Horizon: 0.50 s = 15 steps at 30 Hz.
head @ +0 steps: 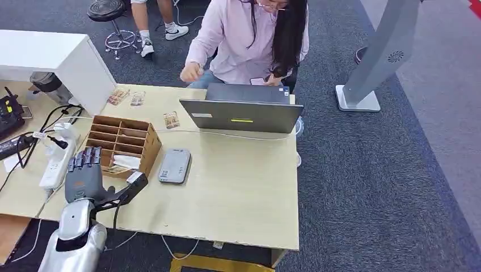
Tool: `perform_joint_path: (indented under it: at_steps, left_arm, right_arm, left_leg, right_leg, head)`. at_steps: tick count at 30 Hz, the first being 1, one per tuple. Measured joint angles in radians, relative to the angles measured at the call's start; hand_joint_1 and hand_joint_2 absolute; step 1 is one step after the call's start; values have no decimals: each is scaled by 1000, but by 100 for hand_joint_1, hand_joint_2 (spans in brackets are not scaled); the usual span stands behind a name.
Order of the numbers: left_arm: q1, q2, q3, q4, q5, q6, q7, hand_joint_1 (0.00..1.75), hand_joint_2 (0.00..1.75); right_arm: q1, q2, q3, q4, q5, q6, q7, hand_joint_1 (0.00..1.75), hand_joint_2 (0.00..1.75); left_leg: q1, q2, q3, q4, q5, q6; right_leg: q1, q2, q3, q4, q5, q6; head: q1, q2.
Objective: Pass the card to the sensor for recognition and then transmit it.
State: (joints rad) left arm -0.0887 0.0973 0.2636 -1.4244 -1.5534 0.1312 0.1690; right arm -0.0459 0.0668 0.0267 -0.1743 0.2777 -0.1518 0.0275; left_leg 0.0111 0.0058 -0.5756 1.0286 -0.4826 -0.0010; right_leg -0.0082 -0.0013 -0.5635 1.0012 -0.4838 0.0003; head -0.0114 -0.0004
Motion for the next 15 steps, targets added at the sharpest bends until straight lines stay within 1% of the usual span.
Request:
perform_joint_path:
  at_steps: [15]
  left_arm:
    - [-40,-2,-3,7,0,-18,-1,0,175]
  right_arm:
    - [0,1,0,0,9,14,-9,0,175]
  left_leg:
    - [0,0,0,0,0,0]
  right_leg:
    - [0,0,0,0,0,0]
  head:
    - [0,0]
